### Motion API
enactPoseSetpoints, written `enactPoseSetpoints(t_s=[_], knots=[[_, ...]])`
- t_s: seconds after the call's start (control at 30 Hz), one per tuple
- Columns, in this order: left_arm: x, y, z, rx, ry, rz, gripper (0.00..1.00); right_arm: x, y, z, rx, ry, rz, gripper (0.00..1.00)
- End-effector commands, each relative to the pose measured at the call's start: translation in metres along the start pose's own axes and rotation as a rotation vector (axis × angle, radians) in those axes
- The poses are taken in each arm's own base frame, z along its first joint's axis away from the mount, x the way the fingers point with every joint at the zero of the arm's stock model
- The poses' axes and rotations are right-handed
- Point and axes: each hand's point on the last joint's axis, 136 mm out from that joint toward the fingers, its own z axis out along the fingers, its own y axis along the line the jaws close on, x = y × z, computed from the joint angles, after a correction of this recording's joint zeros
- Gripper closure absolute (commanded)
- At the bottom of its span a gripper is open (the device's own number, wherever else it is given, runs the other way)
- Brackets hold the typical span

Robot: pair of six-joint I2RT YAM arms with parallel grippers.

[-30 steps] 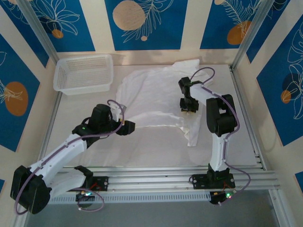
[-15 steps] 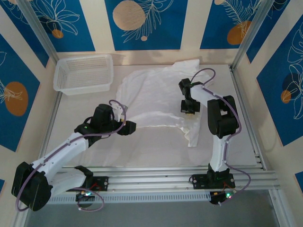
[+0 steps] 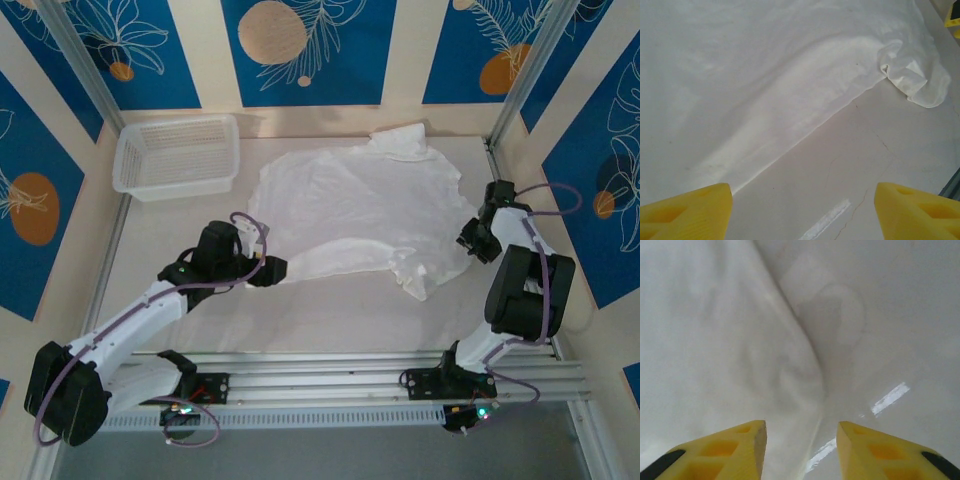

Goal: Fold the inside-out t-shirt

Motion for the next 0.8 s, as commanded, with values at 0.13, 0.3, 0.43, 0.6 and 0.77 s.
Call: enactPoseSetpoints(t_s=[0.13, 0.3, 0.43, 0.6, 0.77], knots=[[0.013, 0.041, -0.004, -0.240, 0.025, -0.094, 0.25, 0.022, 0.012, -0.010, -0.203, 0.053, 0.095, 0.56], [0.028, 0.068, -0.005, -0.378, 0.060, -0.213, 0.26, 0.030, -0.024, 0.010, -0.183, 0.093, 0.210, 0.55], [0.031, 0.074, -0.003, -0.400, 0.064, -0.256, 0.27, 0.015, -0.044, 0.018, -0.156, 0.065, 0.239, 0.54], [0.025, 0.075, -0.008, -0.401, 0.029, -0.290, 0.28, -0.007, -0.049, 0.020, -0.169, 0.039, 0.240, 0.54], [0.023, 0.071, -0.011, -0.361, 0.005, -0.286, 0.28, -0.009, -0.028, 0.025, -0.283, 0.064, 0.222, 0.54]])
